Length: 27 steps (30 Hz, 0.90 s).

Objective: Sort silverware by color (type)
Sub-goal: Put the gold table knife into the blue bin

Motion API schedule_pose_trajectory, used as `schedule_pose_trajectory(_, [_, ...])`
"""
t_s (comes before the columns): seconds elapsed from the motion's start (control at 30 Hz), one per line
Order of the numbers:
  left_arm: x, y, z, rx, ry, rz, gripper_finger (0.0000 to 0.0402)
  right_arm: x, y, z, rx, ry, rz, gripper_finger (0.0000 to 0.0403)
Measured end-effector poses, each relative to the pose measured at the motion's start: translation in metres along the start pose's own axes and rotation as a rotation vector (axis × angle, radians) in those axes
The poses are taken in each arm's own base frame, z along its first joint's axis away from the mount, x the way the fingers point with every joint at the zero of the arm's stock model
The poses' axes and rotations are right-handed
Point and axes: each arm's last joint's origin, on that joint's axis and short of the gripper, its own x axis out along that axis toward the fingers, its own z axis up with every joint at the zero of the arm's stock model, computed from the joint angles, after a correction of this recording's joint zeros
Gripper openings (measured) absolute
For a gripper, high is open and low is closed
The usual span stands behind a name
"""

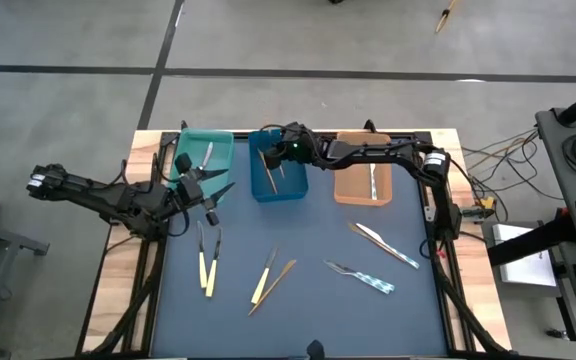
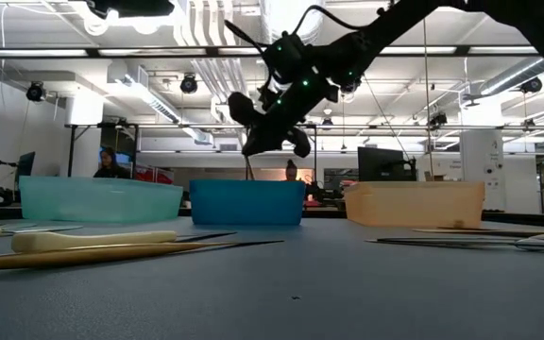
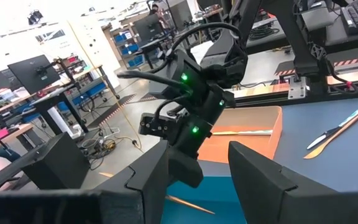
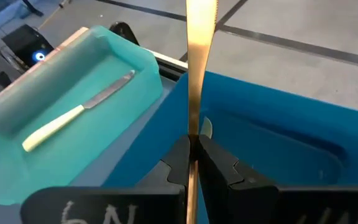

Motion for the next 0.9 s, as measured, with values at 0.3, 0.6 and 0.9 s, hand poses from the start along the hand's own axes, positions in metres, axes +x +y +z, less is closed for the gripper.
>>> schedule_pose_trajectory(0.3, [0.01,-0.005,-0.004,-0.118,-0.052,-0.012,0.015,0.003,-0.001,-0.004,-0.042,-0.006,-0.029,0.0012])
schedule_pose_trajectory(0.6, [0.059,0.018,-0.03,-0.273,-0.139,-0.109,0.015,0.0,0.009,-0.007,-0.142,-0.066,-0.103,0.0012])
schedule_pose_trajectory(0.9, [0.096,0.07,-0.059,-0.392,-0.149,-0.085,0.015,-0.009,0.035,-0.013,-0.225,-0.147,-0.093,0.0012])
